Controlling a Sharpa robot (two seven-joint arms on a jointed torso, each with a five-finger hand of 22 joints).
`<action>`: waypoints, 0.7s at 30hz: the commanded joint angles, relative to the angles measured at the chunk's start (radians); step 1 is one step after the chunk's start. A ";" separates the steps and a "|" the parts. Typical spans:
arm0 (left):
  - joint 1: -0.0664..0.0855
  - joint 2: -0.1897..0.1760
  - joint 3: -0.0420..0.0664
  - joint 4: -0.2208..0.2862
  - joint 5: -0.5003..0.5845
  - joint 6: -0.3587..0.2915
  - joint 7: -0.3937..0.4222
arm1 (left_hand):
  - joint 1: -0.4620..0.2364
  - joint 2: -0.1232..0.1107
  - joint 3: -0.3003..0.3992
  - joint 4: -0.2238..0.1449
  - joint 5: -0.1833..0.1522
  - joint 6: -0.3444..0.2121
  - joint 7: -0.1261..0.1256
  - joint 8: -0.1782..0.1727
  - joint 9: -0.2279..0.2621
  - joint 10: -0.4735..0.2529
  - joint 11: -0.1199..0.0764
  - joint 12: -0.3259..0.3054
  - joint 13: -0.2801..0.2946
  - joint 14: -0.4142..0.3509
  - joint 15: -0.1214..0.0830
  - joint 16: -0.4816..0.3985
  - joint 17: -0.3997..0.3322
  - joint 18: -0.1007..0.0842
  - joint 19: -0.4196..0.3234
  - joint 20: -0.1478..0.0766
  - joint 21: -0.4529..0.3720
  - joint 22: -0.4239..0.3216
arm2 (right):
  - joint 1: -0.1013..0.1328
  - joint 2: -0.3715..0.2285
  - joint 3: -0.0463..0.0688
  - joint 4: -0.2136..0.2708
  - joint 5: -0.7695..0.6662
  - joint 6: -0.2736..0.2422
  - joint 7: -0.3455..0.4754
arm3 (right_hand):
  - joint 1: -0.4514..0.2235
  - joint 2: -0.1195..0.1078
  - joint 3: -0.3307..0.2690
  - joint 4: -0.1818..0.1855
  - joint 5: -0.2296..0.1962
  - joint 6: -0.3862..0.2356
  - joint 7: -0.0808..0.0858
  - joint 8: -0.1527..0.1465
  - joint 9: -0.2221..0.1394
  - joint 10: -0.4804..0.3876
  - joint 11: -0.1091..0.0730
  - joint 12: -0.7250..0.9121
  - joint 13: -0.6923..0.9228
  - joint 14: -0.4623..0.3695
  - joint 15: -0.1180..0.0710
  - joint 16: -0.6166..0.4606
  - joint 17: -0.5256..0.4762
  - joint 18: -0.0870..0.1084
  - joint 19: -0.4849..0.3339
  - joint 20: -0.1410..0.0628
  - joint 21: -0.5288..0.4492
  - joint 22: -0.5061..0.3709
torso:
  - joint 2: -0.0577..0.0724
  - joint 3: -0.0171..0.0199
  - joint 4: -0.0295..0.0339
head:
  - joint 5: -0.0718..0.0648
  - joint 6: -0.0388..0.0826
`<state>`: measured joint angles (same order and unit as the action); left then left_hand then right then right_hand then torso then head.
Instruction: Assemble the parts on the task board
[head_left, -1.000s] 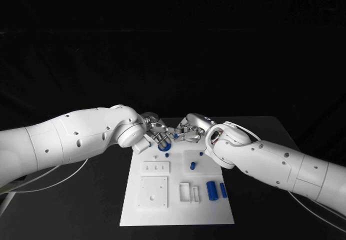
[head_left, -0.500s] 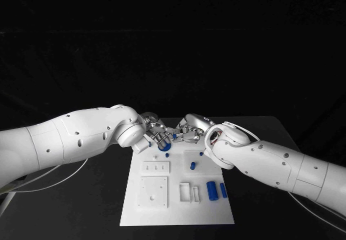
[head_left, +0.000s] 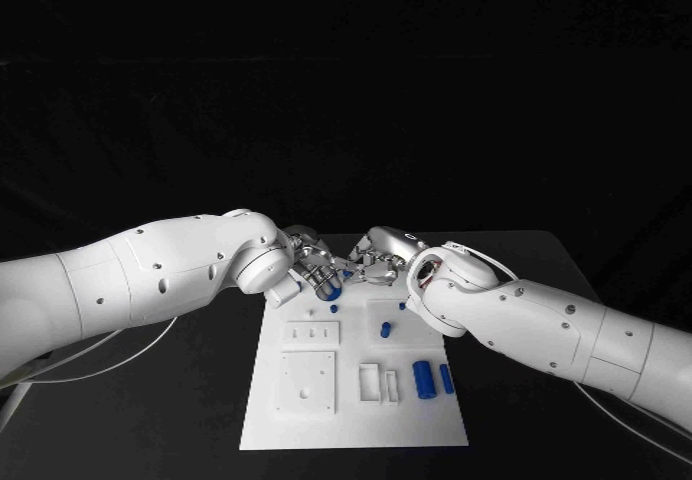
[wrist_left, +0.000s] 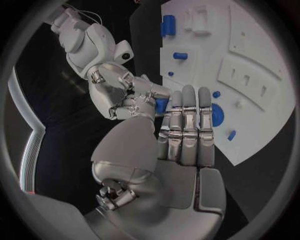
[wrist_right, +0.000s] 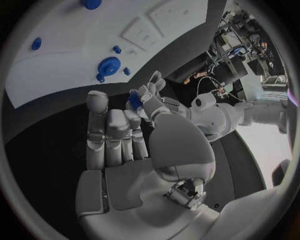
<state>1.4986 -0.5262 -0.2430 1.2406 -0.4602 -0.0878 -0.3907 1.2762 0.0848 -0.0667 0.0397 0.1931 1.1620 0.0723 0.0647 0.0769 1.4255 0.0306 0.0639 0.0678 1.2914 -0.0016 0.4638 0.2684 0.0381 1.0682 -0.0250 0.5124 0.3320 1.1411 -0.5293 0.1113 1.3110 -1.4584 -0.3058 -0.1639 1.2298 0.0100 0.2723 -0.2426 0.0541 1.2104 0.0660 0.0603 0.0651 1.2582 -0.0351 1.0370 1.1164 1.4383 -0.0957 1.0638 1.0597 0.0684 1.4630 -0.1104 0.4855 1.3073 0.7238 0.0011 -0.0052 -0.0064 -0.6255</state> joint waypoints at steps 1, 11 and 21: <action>0.000 0.003 0.001 0.005 -0.004 0.028 0.005 | 0.022 0.005 0.007 -0.017 0.012 0.009 -0.001 0.000 0.003 0.001 -0.009 0.000 -0.002 0.000 -0.004 0.000 0.001 -0.008 0.002 -0.001 0.000 0.002 | 0.000 0.003 0.000 0.001 -0.012 0.015 0.001 | 0.004 -0.001 0.004 0.005 0.005 0.052 -0.020 0.002 0.001 0.003 -0.002 -0.007 0.001 0.008 0.001 0.004 0.002 -0.008 0.031 -0.006 -0.001 0.052 | 0.000 0.0001 0.0004 | -0.001 -0.001; -0.001 -0.002 0.001 0.006 -0.007 0.016 0.014 | 0.054 0.043 0.060 -0.061 0.062 0.030 -0.011 0.000 0.019 0.010 -0.014 -0.001 -0.003 0.001 -0.009 0.006 0.007 -0.007 -0.007 -0.006 0.019 0.022 | -0.001 0.003 0.000 -0.002 -0.012 0.022 0.003 | 0.004 -0.001 0.004 0.005 0.005 0.052 -0.020 0.002 0.001 0.003 -0.002 -0.007 0.001 0.008 0.001 0.004 0.002 -0.008 0.031 -0.006 -0.001 0.052 | -0.001 -0.0005 -0.0003 | -0.001 -0.001; -0.001 -0.006 0.001 0.007 -0.005 0.022 0.018 | -0.025 -0.003 0.254 -0.072 0.020 0.047 -0.020 0.001 0.087 0.029 -0.019 0.000 -0.002 0.002 -0.013 0.022 0.021 -0.008 -0.019 -0.010 0.042 0.048 | -0.003 0.000 -0.001 -0.005 -0.012 0.022 0.002 | 0.006 -0.001 0.007 0.005 0.005 0.052 -0.019 0.002 0.001 0.003 -0.002 -0.008 0.001 0.007 0.001 0.003 0.002 -0.008 0.030 -0.006 -0.002 0.052 | 0.000 -0.0001 -0.0004 | -0.001 -0.001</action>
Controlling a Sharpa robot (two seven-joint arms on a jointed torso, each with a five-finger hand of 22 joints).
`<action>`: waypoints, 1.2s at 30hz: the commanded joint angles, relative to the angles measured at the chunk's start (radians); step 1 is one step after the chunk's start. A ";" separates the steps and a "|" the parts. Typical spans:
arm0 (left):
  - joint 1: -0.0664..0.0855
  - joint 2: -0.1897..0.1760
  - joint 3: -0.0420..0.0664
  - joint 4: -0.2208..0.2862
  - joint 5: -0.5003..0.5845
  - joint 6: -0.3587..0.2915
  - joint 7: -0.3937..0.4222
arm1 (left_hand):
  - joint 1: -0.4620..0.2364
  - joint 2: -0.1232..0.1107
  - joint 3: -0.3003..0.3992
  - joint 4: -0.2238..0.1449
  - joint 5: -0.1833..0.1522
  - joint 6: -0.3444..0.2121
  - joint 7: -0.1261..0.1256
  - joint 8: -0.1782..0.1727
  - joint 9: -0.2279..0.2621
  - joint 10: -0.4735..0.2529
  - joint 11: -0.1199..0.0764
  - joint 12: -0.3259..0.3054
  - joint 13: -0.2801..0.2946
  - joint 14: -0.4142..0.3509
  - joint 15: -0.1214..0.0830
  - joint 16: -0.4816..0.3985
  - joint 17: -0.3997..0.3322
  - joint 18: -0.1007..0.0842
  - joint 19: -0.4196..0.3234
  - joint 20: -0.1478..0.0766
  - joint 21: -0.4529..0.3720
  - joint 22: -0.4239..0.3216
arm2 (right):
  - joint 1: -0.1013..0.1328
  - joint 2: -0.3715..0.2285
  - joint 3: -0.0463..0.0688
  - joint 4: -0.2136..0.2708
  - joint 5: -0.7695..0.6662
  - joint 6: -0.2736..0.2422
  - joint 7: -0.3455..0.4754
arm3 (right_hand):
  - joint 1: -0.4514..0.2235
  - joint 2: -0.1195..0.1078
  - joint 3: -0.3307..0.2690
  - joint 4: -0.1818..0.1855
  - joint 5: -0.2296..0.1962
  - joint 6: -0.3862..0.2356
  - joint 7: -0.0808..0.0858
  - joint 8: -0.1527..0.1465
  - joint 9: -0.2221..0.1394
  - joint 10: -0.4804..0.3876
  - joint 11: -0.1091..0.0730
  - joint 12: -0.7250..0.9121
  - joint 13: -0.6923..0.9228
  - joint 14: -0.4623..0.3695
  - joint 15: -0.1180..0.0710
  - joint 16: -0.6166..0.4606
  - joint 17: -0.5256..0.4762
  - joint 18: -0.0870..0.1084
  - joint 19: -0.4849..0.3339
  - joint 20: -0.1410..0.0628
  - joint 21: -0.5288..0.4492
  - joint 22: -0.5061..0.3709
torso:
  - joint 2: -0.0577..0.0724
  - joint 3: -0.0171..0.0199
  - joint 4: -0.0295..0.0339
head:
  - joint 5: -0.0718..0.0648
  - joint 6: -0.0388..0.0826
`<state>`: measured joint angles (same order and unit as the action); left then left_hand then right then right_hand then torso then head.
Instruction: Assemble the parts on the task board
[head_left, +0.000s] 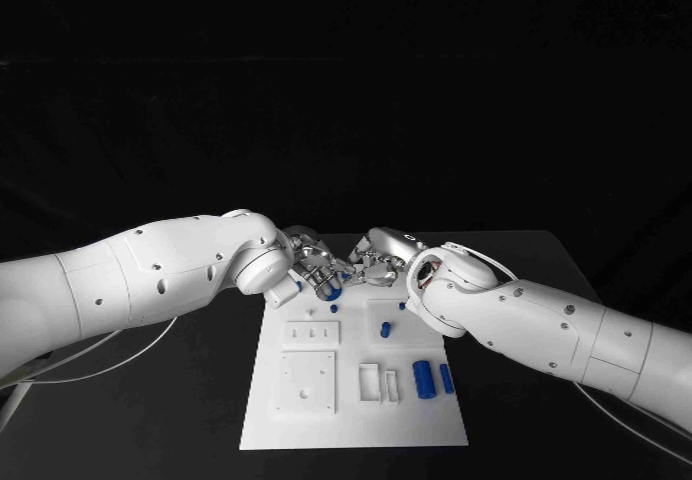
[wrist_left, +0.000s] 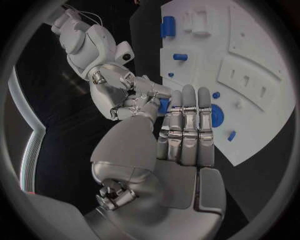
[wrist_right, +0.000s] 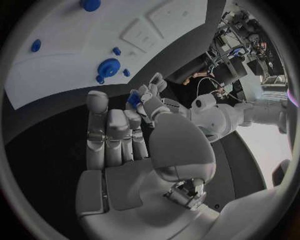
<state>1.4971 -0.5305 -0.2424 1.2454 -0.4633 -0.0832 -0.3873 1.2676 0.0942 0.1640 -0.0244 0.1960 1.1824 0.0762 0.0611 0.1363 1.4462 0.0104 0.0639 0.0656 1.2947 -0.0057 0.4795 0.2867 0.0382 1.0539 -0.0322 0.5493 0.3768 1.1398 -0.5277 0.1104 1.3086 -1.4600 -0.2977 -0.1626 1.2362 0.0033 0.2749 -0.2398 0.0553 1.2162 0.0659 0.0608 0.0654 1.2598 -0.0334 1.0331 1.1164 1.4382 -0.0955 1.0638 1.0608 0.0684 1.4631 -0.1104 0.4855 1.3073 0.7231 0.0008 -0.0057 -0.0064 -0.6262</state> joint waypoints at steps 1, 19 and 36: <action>0.000 -0.002 0.001 0.002 -0.001 0.018 0.015 | -0.018 -0.016 0.031 -0.011 0.034 0.032 -0.026 0.007 0.037 0.012 0.000 0.001 0.000 0.000 -0.010 0.009 0.004 -0.008 -0.004 -0.004 0.007 0.005 | -0.002 -0.002 0.000 -0.003 -0.010 0.014 0.001 | 0.000 0.006 0.004 0.002 0.003 0.047 -0.019 0.002 0.001 0.001 -0.004 -0.004 0.001 0.007 0.001 0.003 0.001 -0.008 0.030 -0.006 -0.002 0.052 | 0.000 0.0002 0.0001 | -0.001 -0.001; -0.002 -0.007 0.001 0.003 0.006 0.036 0.012 | -0.090 -0.029 0.110 -0.049 0.146 0.041 -0.047 0.007 0.344 0.061 -0.023 0.058 0.017 -0.021 -0.034 0.159 0.085 -0.017 -0.024 -0.028 0.080 0.088 | -0.005 -0.004 -0.001 -0.007 -0.010 0.007 -0.002 | 0.001 0.009 0.010 0.004 0.003 0.048 -0.019 0.002 0.001 0.002 -0.004 -0.003 0.002 0.008 0.001 0.002 0.001 -0.008 0.031 -0.006 -0.003 0.052 | 0.001 0.0004 0.0000 | -0.002 -0.004; -0.009 -0.014 0.001 0.001 -0.016 0.036 0.014 | -0.077 -0.048 0.084 -0.034 0.101 0.087 -0.083 0.004 0.590 0.062 -0.067 0.296 0.128 -0.029 -0.081 0.447 0.117 -0.031 -0.041 -0.076 0.232 0.243 | -0.010 -0.013 -0.001 -0.007 -0.010 -0.005 0.000 | -0.002 0.005 0.011 0.005 0.004 0.046 -0.019 0.002 0.001 0.000 -0.004 -0.007 -0.001 0.007 0.001 0.001 0.000 -0.008 0.030 -0.006 -0.006 0.052 | 0.000 0.0011 -0.0012 | -0.007 -0.007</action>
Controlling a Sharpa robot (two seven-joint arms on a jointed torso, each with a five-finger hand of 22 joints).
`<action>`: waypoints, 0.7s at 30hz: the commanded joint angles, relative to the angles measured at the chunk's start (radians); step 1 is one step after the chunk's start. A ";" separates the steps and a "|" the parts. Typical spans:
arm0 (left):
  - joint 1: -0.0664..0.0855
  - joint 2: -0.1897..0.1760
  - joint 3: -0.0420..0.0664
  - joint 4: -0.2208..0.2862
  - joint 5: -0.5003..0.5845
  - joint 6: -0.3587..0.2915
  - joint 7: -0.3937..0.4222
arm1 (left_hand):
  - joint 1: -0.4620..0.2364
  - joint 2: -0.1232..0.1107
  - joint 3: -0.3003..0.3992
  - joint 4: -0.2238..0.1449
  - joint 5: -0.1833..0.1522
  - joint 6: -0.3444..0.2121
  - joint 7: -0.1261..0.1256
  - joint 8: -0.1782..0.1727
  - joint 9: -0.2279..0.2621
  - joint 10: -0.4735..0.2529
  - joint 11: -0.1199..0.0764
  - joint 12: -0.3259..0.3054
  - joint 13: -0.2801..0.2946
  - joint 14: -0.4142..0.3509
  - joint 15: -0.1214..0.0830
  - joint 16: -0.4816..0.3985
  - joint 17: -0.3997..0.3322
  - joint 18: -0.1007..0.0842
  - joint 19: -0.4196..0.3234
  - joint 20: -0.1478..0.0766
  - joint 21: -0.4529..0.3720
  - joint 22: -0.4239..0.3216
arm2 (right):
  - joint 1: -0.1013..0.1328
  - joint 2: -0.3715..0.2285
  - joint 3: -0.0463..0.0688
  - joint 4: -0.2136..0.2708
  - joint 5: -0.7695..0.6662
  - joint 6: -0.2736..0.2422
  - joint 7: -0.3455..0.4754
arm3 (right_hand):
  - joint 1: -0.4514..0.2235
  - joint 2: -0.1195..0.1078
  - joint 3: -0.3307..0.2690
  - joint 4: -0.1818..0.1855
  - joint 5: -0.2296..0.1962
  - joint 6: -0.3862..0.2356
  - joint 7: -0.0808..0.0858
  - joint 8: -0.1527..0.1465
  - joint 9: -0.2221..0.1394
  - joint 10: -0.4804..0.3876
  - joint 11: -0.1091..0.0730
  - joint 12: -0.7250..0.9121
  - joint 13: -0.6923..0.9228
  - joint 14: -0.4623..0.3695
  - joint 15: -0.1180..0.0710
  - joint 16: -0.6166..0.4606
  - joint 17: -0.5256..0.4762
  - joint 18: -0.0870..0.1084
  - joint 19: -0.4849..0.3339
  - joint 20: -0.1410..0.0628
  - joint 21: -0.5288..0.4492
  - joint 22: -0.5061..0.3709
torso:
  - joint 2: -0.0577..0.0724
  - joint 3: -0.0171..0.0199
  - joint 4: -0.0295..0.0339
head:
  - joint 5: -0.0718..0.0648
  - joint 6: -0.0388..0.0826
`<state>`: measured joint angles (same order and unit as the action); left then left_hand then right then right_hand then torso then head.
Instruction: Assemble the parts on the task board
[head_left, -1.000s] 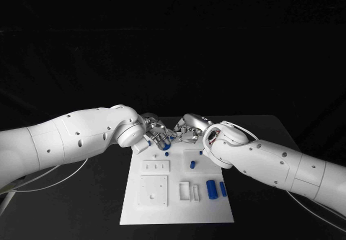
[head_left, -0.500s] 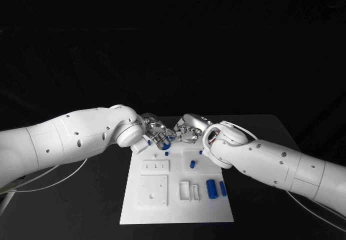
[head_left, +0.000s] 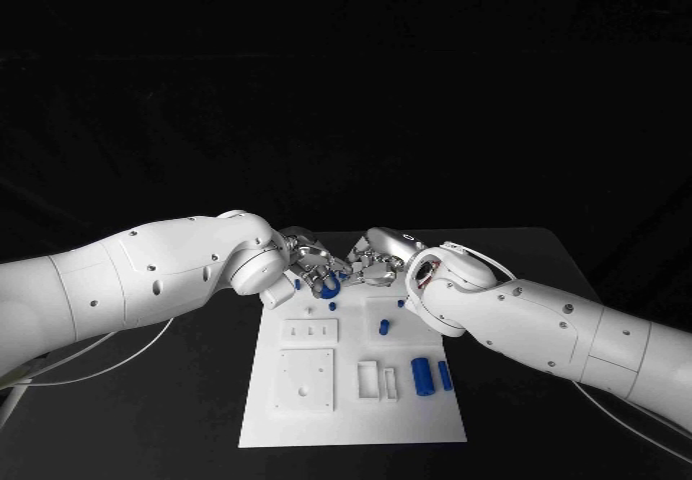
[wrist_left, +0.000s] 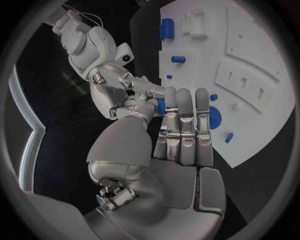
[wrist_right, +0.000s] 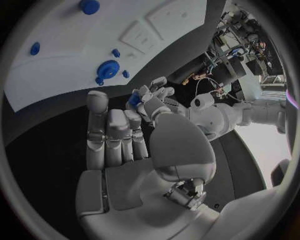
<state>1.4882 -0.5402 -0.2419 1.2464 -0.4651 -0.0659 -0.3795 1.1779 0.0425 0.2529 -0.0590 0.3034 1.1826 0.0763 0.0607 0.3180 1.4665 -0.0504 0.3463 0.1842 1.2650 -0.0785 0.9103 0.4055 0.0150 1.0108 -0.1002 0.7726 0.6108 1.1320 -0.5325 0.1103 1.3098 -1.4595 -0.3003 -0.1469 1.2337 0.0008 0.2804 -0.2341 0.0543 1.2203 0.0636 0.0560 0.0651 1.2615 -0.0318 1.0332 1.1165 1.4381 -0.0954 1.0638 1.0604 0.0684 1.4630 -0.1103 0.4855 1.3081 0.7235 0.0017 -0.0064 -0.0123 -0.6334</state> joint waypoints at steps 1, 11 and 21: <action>0.000 -0.005 0.000 0.001 -0.014 0.019 0.006 | 0.013 0.005 -0.008 0.002 -0.012 0.087 -0.084 0.004 0.409 0.044 -0.009 0.033 0.023 0.004 -0.011 0.031 0.001 -0.008 0.005 -0.010 0.017 0.016 | -0.002 -0.008 0.000 -0.008 -0.011 -0.002 -0.016 | 0.001 0.007 0.005 -0.001 0.005 0.042 -0.017 0.007 0.001 -0.002 -0.005 -0.007 -0.001 0.007 0.000 0.001 0.001 -0.008 0.030 -0.006 -0.006 0.051 | 0.000 0.0001 -0.0002 | -0.001 0.000; -0.002 -0.012 0.000 0.009 -0.019 0.030 0.007 | 0.020 0.009 -0.025 0.062 -0.029 0.075 -0.097 0.006 0.635 0.032 -0.020 0.090 0.155 -0.027 -0.022 0.163 -0.022 -0.011 -0.018 -0.021 0.073 0.090 | -0.005 -0.011 0.000 -0.008 -0.005 -0.004 -0.012 | 0.000 0.003 0.010 0.002 0.006 0.040 -0.016 0.007 0.001 -0.003 -0.005 -0.010 -0.004 0.007 0.000 -0.002 -0.001 -0.008 0.030 -0.006 -0.009 0.050 | 0.000 -0.0005 0.0012 | -0.004 -0.002; -0.004 -0.014 0.001 0.011 -0.026 0.039 0.007 | 0.023 -0.001 -0.032 0.082 -0.040 0.084 -0.105 0.006 0.767 0.027 -0.027 0.126 0.201 -0.038 -0.027 0.213 -0.024 -0.013 -0.022 -0.025 0.084 0.119 | -0.006 -0.012 0.000 -0.007 0.002 -0.006 -0.005 | 0.005 0.009 0.020 0.001 0.003 0.041 -0.015 0.007 0.001 -0.003 -0.005 -0.009 -0.003 0.007 0.000 -0.002 0.000 -0.008 0.031 -0.007 -0.009 0.051 | 0.001 -0.0009 0.0009 | -0.005 -0.006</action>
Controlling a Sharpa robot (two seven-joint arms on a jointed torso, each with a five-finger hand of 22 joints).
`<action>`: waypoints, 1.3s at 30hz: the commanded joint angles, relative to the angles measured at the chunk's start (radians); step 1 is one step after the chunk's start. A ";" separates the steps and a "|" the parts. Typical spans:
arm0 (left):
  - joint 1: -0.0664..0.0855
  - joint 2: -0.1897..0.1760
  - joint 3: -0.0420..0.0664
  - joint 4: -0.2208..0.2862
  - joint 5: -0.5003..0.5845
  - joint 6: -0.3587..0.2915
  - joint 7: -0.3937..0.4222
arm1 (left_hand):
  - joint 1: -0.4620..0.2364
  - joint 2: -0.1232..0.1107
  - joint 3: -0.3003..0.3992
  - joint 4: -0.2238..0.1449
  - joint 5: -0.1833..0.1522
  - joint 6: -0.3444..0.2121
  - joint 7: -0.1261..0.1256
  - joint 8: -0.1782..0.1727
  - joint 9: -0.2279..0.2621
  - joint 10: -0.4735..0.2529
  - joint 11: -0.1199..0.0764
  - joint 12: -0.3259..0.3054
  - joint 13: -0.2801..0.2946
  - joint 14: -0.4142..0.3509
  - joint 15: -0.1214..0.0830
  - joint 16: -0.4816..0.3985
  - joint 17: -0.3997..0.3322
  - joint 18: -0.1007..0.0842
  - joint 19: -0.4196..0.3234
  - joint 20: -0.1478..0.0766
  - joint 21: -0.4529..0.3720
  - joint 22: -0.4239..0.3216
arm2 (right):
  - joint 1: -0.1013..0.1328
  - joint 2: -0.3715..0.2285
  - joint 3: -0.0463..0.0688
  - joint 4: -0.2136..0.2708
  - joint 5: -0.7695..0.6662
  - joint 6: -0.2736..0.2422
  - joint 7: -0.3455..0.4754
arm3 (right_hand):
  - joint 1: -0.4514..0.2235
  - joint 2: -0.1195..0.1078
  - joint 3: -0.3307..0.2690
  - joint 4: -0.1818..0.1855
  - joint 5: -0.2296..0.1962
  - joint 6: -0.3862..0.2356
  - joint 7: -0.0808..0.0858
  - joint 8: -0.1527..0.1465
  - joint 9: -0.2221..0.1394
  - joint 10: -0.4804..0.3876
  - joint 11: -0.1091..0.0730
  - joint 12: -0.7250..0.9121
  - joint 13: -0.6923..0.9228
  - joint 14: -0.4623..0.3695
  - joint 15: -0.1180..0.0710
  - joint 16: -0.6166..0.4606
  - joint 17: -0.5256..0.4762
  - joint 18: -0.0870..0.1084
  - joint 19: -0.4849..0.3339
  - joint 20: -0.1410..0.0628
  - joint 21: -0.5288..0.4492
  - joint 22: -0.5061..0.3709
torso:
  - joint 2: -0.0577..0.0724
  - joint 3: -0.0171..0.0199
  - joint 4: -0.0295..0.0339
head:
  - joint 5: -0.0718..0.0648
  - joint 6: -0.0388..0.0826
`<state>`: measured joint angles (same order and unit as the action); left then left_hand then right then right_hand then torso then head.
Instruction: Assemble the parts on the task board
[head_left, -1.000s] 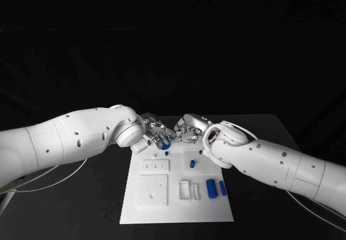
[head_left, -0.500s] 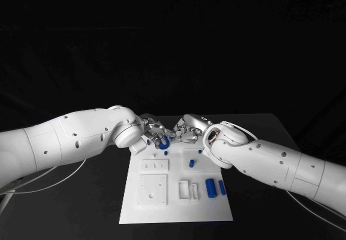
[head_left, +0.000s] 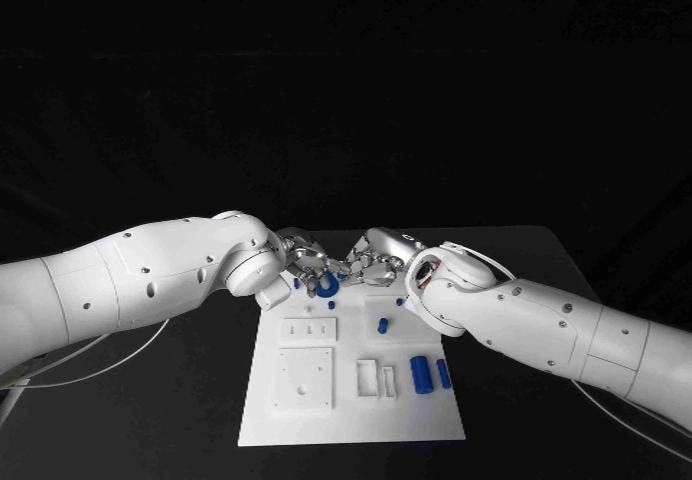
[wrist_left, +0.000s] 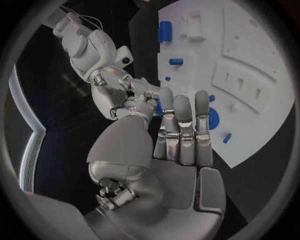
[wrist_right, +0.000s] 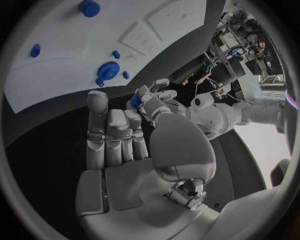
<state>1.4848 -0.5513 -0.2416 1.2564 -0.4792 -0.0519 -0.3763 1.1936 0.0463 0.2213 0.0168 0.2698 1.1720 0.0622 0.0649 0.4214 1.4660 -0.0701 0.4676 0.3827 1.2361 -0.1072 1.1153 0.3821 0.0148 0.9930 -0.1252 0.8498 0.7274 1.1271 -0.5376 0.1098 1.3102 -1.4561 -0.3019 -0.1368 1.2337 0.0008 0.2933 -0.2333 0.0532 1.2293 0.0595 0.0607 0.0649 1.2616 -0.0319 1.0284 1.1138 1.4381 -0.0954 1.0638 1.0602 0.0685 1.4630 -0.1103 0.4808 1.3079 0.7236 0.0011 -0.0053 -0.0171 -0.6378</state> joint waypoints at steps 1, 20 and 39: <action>-0.001 -0.003 0.000 0.001 -0.012 0.025 0.004 | 0.007 -0.005 -0.001 0.007 -0.009 0.095 -0.092 0.001 0.665 0.027 -0.007 0.005 0.003 -0.009 0.001 0.009 -0.001 -0.013 -0.005 -0.001 0.007 0.003 | -0.001 -0.007 0.000 -0.007 -0.001 -0.004 -0.014 | 0.006 0.009 0.010 -0.001 0.003 0.032 -0.011 0.002 0.002 -0.003 -0.005 -0.004 0.000 0.007 0.000 -0.001 0.001 -0.008 0.031 -0.006 -0.003 0.051 | 0.000 -0.0002 -0.0004 | 0.000 -0.002; -0.003 -0.010 0.000 -0.002 -0.022 0.000 0.013 | 0.029 0.033 -0.034 -0.032 -0.121 0.115 -0.095 0.000 0.661 0.038 -0.009 0.019 0.008 0.002 -0.001 0.024 -0.004 -0.013 0.004 -0.003 0.006 0.020 | -0.003 -0.016 0.000 -0.015 0.039 -0.007 0.000 | -0.042 -0.054 -0.068 0.037 0.028 -0.095 0.024 0.002 -0.001 -0.022 0.019 -0.028 -0.019 -0.003 0.015 -0.026 -0.020 -0.002 0.022 0.004 -0.039 0.043 | -0.001 0.0004 -0.0008 | 0.001 -0.007; -0.003 -0.031 0.000 -0.010 -0.111 -0.010 -0.055 | 0.007 0.021 -0.001 -0.098 -0.038 0.141 -0.098 -0.001 0.580 0.045 -0.013 0.052 0.003 0.024 -0.004 0.034 0.001 -0.009 0.014 -0.005 0.016 0.041 | -0.021 -0.120 0.000 0.020 0.134 -0.069 0.069 | 0.043 -0.046 -0.267 0.104 0.122 -0.185 0.048 0.002 -0.002 -0.054 0.036 -0.042 -0.064 -0.016 0.031 -0.050 -0.054 0.026 0.022 0.025 -0.117 0.034 | -0.001 0.0021 -0.0023 | 0.017 -0.016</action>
<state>1.4813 -0.5820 -0.2420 1.2453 -0.5453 -0.0554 -0.3924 1.2119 0.0656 0.2038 -0.0570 0.2281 1.1774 0.0610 0.0619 0.4771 1.4672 -0.0723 0.5154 0.3862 1.2559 -0.1122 1.1455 0.3822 0.0149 0.9988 -0.1307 0.8621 0.7669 1.1076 -0.6512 0.1095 1.3255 -1.3651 -0.3406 -0.1035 1.2708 -0.0458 0.0255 -0.1230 0.1708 1.0425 0.1086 0.0658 0.0635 1.2113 0.0036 0.9869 1.0514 1.4205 -0.0679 1.0166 1.0069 0.0840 1.4668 -0.0890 0.3668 1.3075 0.7223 0.0026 -0.0059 -0.0038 -0.6515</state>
